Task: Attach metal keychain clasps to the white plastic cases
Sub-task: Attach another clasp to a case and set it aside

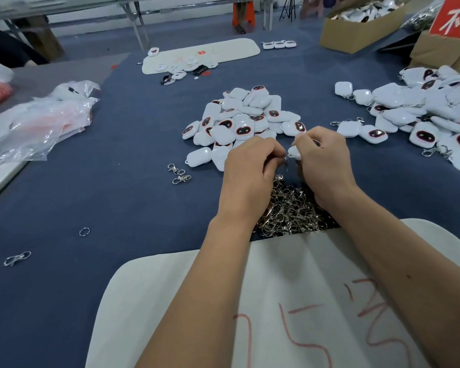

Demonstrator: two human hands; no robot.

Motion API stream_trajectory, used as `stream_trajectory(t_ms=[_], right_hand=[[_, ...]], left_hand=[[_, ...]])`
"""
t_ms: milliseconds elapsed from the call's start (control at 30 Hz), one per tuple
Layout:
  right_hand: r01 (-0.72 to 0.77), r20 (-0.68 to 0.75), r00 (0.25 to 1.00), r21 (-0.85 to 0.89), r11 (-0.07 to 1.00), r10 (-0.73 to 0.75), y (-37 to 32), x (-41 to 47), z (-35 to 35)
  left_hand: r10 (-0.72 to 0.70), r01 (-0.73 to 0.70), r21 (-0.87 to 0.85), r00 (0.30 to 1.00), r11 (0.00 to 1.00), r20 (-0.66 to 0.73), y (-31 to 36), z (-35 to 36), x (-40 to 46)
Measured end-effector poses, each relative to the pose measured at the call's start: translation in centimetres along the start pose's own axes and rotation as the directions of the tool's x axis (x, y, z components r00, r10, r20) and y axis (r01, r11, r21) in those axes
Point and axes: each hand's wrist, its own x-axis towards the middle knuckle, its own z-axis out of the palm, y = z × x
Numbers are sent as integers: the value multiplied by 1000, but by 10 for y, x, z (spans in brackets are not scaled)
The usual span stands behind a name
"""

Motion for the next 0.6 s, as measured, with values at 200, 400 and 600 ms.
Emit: stream_trajectory(t_ms=[200, 400, 600], right_hand=[[57, 8, 998, -45, 997, -56, -1, -3, -1], [199, -32, 977, -207, 958, -210, 0, -8, 2], [261, -92, 952, -252, 932, -292, 3, -9, 3]], left_hand=[[14, -18, 85, 999, 996, 44, 3, -3, 0], [-67, 57, 181, 996, 982, 52, 9, -2, -1], [-97, 74, 256, 992, 964, 82, 16, 1, -1]])
